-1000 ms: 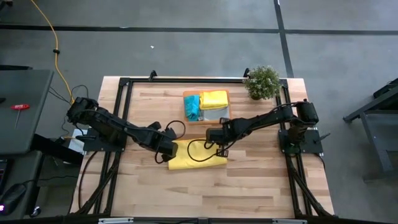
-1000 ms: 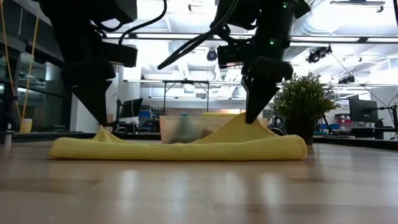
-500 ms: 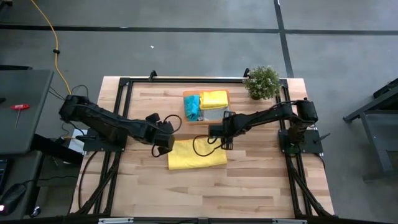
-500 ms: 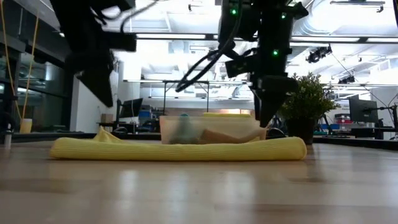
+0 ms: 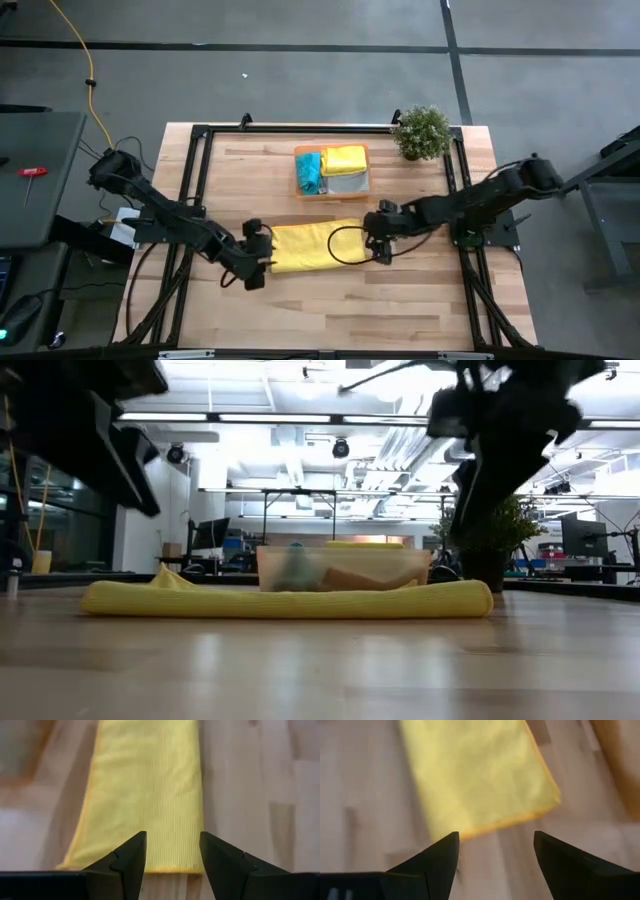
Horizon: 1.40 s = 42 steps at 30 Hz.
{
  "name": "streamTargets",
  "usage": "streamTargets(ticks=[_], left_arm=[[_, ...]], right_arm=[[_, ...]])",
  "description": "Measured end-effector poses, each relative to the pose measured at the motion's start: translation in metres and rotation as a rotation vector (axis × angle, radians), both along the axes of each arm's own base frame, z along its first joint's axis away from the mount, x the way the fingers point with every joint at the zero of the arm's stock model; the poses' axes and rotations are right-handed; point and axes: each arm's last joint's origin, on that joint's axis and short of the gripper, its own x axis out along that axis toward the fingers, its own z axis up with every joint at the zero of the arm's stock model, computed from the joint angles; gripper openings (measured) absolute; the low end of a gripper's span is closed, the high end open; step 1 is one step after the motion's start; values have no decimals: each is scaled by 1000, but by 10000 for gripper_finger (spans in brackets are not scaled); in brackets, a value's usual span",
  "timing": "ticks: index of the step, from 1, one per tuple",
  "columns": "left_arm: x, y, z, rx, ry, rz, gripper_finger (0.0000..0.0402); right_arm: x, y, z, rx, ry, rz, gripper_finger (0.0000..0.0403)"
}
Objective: Fold microfiber towels
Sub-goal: Fold the yellow towel
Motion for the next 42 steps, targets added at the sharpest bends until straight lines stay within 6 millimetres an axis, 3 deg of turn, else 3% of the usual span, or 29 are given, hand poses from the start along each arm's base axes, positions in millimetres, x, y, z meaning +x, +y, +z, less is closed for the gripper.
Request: streamTargets(ticks=[7,16,21,29,42], left_arm=[[26,-8,-34,-4,149,-127,173],[31,-18,-61,6,251,-125,172],[27,-26,-63,33,248,-128,172],[26,-28,-65,59,247,-132,172],[25,-27,-66,71,259,-145,172]], right_arm=[[-8,11,-9,61,-172,26,249],[3,16,-15,-31,-223,188,249],[11,19,-20,-59,-249,289,249],[15,36,-45,-97,-186,462,249],[11,56,-75,-61,-73,482,237]])
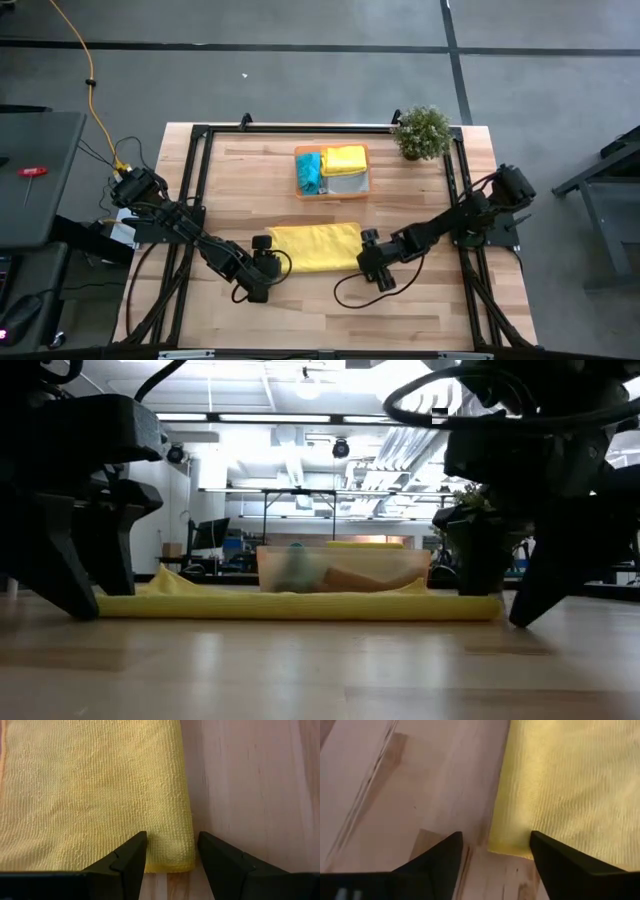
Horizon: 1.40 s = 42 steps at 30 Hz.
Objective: Fold microfiber towels
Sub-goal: Fold the yellow towel
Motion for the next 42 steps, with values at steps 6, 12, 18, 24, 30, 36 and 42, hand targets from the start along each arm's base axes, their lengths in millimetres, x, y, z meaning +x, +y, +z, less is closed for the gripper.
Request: streamTargets(ticks=[6,12,18,24,30,36,42], left_arm=[[-1,-1,0,18,-9,1,172],[-3,-6,0,49,-25,-10,137],[-6,-9,-1,44,-16,-25,20],[-7,-10,2,-64,-7,49,13],[-7,-6,19,-287,-7,180,6],[-9,7,45,-413,-86,348,3],[-8,33,57,-401,-131,493,2]], right_arm=[[0,2,-1,49,6,-109,173],[1,1,-1,85,12,-215,96],[0,0,0,154,25,-335,9],[-2,0,10,295,53,-445,4],[-2,-4,29,515,95,-536,2],[-1,-17,47,660,99,-656,2],[4,-38,48,727,99,-824,1]])
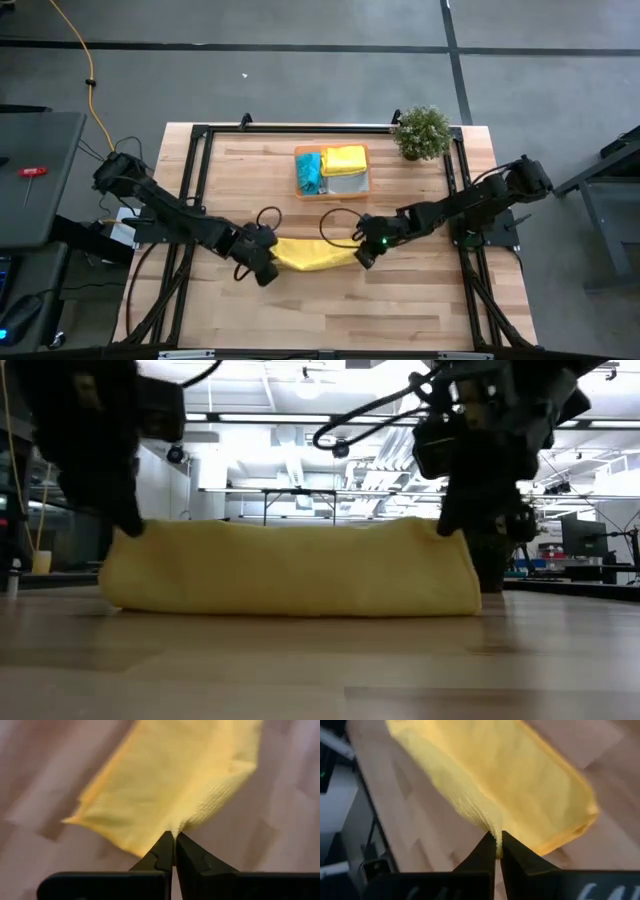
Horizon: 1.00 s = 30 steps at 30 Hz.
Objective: Fold microfiber towels
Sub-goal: Fold the yellow towel
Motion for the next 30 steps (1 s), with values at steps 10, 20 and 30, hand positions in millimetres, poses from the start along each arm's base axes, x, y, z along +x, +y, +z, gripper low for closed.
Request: streamTargets(ticks=[10,20,30], left_arm=[[6,30,-18,101,121,137,1],[11,36,-34,134,169,175,8],[13,46,-34,233,161,195,45]], right_arm=[[0,-21,-5,-19,65,-143,0],[-4,-23,-8,-57,114,-220,0],[-3,-27,-8,-109,102,-248,24]])
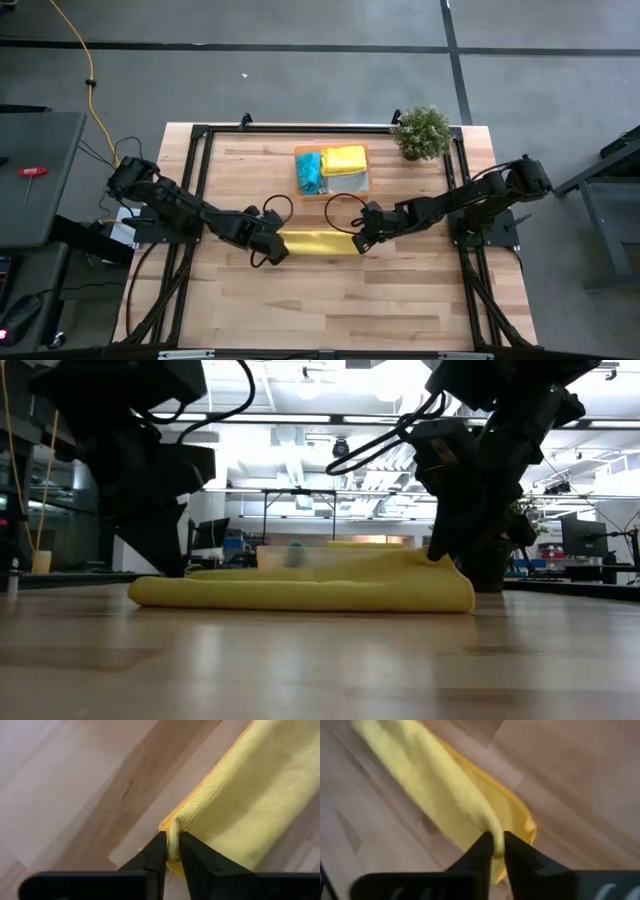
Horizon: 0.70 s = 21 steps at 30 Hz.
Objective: Fold microfiber towels
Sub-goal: Fold the yellow towel
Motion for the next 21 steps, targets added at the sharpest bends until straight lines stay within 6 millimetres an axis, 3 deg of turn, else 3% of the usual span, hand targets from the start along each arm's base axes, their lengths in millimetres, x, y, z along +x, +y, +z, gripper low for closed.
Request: streamTargets(ticks=[8,12,17,21], left_arm=[[-3,17,6,35,63,-51,125],[-17,26,23,66,117,-94,164],[-36,24,53,79,18,-147,194],[-54,14,56,26,-132,-233,199]], right_arm=[[1,-16,0,-108,4,-43,159],[-3,-28,6,-123,10,-41,218],[-22,-28,24,-102,55,-39,248],[-48,-12,23,-12,107,-33,250]])
